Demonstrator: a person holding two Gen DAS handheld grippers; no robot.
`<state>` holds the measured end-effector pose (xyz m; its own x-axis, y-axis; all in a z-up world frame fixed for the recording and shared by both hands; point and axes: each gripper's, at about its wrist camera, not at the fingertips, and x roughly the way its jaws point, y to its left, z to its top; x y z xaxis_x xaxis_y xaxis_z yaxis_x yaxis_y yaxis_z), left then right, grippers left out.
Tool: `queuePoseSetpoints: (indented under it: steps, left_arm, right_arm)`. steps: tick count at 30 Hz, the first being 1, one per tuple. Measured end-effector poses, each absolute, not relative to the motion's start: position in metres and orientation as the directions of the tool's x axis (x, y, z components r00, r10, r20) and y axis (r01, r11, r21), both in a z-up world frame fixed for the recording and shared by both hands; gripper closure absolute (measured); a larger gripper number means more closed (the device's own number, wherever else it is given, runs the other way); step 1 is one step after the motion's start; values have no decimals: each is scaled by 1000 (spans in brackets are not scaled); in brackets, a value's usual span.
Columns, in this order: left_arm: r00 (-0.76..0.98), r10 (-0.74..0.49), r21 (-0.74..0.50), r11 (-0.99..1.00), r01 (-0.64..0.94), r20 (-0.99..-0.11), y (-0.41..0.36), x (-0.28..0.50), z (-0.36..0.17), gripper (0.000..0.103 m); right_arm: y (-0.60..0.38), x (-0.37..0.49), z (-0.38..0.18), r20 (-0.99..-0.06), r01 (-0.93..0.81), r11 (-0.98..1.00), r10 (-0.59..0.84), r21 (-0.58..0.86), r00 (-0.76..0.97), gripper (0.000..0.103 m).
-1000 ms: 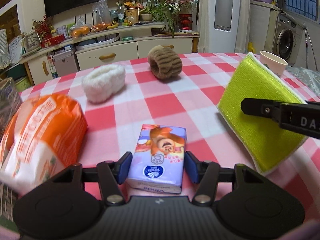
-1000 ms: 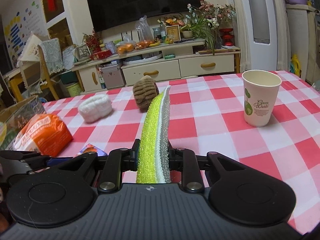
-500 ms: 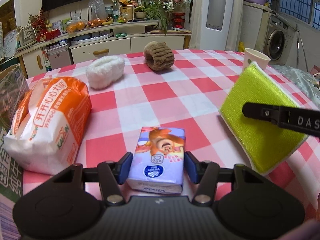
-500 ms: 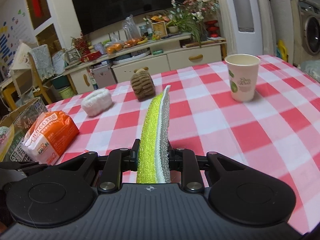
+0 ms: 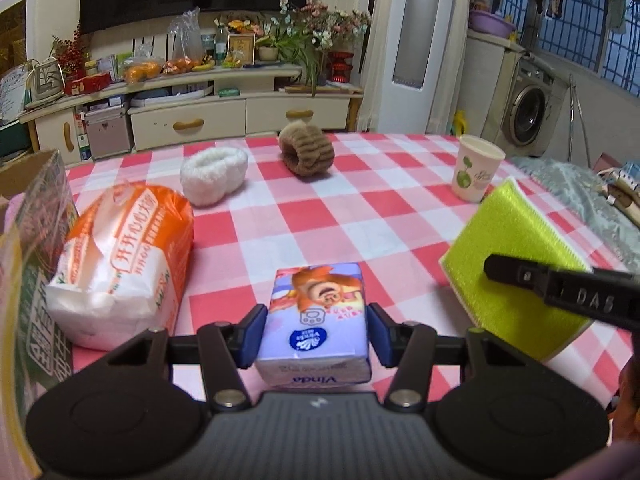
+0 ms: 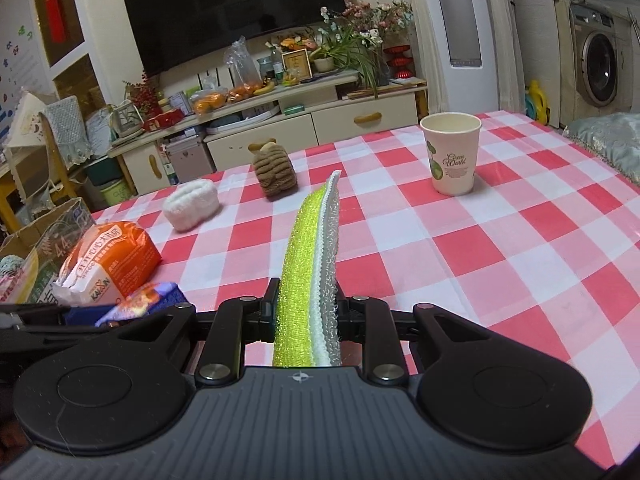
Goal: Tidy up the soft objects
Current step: 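Grasp the blue tissue pack with the left gripper, then carry the tissue pack and green sponge over the cardboard box with both grippers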
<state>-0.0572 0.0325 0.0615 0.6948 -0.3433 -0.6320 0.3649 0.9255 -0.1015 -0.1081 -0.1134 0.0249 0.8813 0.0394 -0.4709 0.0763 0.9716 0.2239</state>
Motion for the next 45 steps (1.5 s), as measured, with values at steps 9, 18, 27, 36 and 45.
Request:
queuePoseSetpoints:
  steps: [9, 18, 27, 36, 45]
  left_arm:
    - [722, -372, -122, 919, 375, -584, 50, -66, 87, 50]
    - [764, -377, -154, 924, 350, -524, 81, -69, 116, 50]
    - [822, -326, -199, 944, 262, -466, 126, -64, 138, 50]
    - [871, -237, -224, 963, 151, -430, 172, -59, 148, 50]
    - [901, -111, -219, 976, 19, -419, 213, -57, 150, 50]
  right_arm:
    - [-107, -106, 32, -473, 65, 975, 44, 212, 880, 77]
    - [-97, -100, 49, -446, 43, 973, 65, 228, 893, 77]
    - [-63, -86, 70, -407, -54, 978, 134, 203, 904, 77]
    - [-12, -57, 93, -367, -197, 962, 256, 191, 894, 77]
    - [55, -15, 122, -324, -360, 919, 393, 158, 861, 77]
